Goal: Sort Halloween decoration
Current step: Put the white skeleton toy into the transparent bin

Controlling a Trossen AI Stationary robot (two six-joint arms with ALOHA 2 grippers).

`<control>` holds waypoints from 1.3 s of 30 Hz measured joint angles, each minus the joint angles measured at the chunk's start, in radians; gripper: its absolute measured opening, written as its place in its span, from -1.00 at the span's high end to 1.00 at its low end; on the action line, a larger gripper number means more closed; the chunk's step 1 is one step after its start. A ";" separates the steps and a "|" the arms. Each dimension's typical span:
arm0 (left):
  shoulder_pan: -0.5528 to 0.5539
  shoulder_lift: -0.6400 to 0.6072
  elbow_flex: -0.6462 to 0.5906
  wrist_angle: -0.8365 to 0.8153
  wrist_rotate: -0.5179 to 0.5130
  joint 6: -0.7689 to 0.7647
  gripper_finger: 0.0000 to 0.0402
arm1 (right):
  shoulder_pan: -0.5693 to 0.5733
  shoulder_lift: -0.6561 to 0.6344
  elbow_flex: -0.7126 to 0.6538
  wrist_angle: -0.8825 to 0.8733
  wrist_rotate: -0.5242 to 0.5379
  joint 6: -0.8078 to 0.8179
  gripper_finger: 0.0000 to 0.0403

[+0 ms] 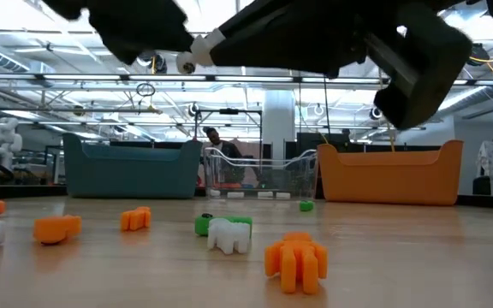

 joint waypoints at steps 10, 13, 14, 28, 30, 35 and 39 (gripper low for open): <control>-0.083 -0.050 0.000 -0.007 -0.073 0.080 0.24 | 0.013 -0.154 -0.001 -0.107 0.030 0.226 1.00; -0.096 -0.050 0.000 -0.007 -0.084 0.102 0.24 | 0.012 -0.224 -0.001 -0.179 0.032 0.309 1.00; -0.098 -0.050 0.000 -0.007 -0.084 0.107 0.24 | 0.008 -0.245 -0.001 -0.200 0.033 0.336 1.00; -0.103 -0.050 0.000 -0.006 -0.084 0.105 0.24 | -0.142 -0.377 -0.151 -0.030 0.026 0.687 1.00; -0.103 -0.050 0.000 -0.007 -0.084 0.105 0.24 | -0.164 -0.377 -0.171 0.039 0.019 0.690 1.00; -0.103 -0.050 0.000 -0.008 -0.084 0.105 0.24 | -0.207 -0.376 -0.207 0.091 -0.090 0.741 1.00; -0.103 -0.050 0.000 -0.008 -0.084 0.106 0.24 | -0.218 -0.377 -0.232 0.107 -0.111 0.760 1.00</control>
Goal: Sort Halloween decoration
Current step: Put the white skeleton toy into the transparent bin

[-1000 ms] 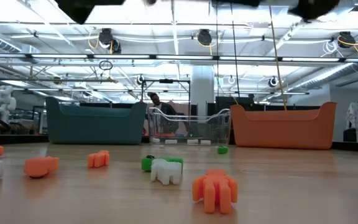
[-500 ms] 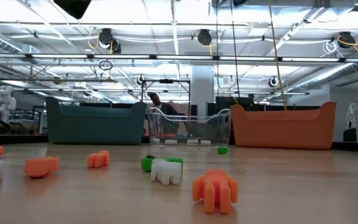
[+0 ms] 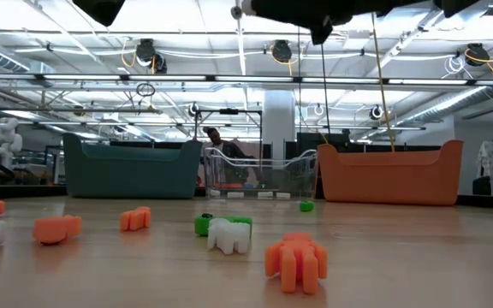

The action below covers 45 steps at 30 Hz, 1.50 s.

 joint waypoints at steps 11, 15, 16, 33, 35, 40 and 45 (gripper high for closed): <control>0.000 0.000 0.000 0.000 -0.019 -0.001 0.24 | 0.000 0.001 -0.006 -0.002 0.000 -0.005 1.00; 0.000 0.000 0.000 0.000 -0.020 -0.001 0.24 | 0.000 0.001 -0.006 -0.014 -0.001 -0.004 0.99; 0.000 0.000 0.000 0.000 -0.021 -0.001 0.24 | 0.000 0.001 -0.006 -0.014 -0.001 -0.004 0.99; 0.000 0.000 0.000 0.000 -0.022 0.001 0.24 | -0.079 0.001 -0.006 0.011 0.006 0.026 0.98; 0.000 0.000 0.000 0.000 -0.022 0.001 0.24 | -0.120 0.001 -0.006 0.026 0.004 0.041 0.98; 0.000 0.000 0.000 0.000 -0.022 0.004 0.24 | -0.243 0.001 -0.006 0.028 -0.036 0.052 0.98; 0.000 0.000 0.000 0.000 -0.022 0.004 0.24 | -0.375 0.001 -0.006 0.019 -0.124 0.091 0.98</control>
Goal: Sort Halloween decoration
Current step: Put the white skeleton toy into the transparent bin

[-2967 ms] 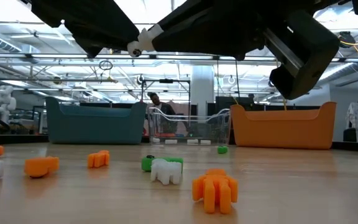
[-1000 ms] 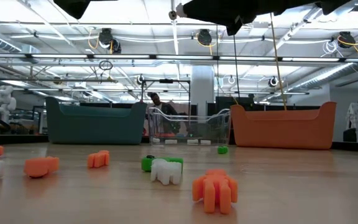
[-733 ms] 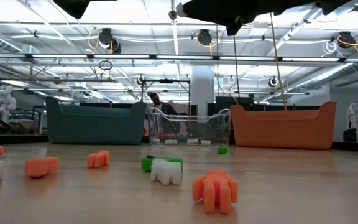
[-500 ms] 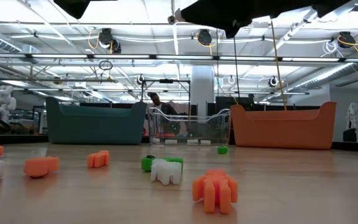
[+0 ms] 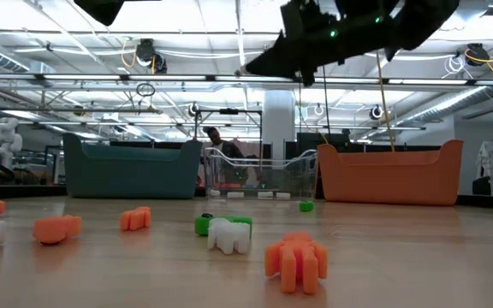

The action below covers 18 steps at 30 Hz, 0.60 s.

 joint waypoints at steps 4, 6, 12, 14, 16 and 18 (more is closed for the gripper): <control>0.000 0.000 0.000 0.000 0.000 0.000 0.24 | -0.094 0.000 0.001 -0.017 -0.008 0.004 0.98; 0.000 0.000 0.000 0.000 0.000 0.000 0.24 | -0.138 0.000 0.012 -0.052 -0.013 0.004 0.98; 0.000 0.000 0.000 0.000 0.000 0.000 0.24 | -0.247 0.000 0.109 -0.281 -0.057 0.019 0.98; 0.000 0.000 0.000 0.000 0.000 -0.001 0.24 | -0.276 0.000 0.143 -0.352 -0.059 0.015 0.98; 0.000 0.000 0.000 0.000 0.000 -0.005 0.24 | -0.306 0.000 0.173 -0.409 -0.061 0.014 0.98; 0.000 0.000 0.000 0.000 0.000 -0.006 0.24 | -0.334 0.000 0.199 -0.462 -0.063 0.012 0.98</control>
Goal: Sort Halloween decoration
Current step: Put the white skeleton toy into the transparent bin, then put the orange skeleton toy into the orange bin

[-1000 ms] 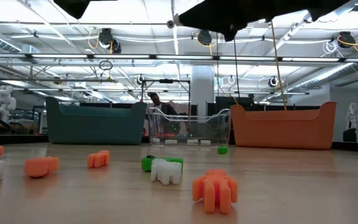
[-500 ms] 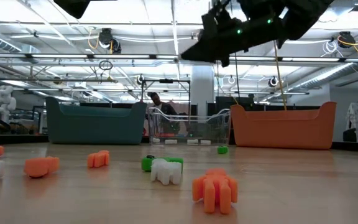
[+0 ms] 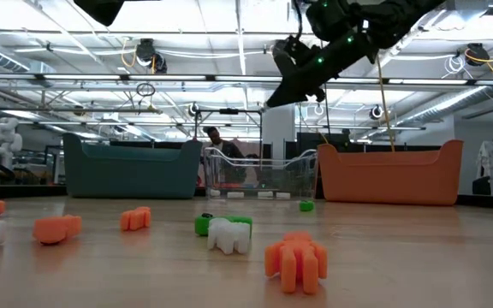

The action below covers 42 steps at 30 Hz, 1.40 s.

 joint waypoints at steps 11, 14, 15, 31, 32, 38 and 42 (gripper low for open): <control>0.001 0.000 0.000 0.001 0.000 0.000 0.24 | -0.114 0.039 0.072 -0.206 -0.022 0.009 0.98; 0.003 0.000 0.000 0.003 0.000 0.000 0.24 | -0.129 0.077 0.072 -0.215 -0.024 0.018 0.98; 0.003 0.000 0.000 0.004 0.000 0.000 0.24 | -0.130 0.091 0.072 -0.221 -0.034 0.021 0.98; 0.002 0.000 0.000 -0.001 0.000 -0.002 0.24 | -0.132 0.284 0.169 -0.250 0.038 -0.004 0.90; 0.002 0.000 0.000 -0.001 0.000 -0.002 0.24 | -0.133 0.289 0.180 -0.261 0.039 -0.004 0.85; 0.002 0.000 0.000 -0.001 0.000 -0.002 0.24 | -0.123 0.281 0.217 -0.343 0.039 0.003 0.54; 0.002 0.000 0.000 -0.001 0.000 -0.002 0.24 | -0.104 0.263 0.246 -0.413 0.038 -0.003 0.39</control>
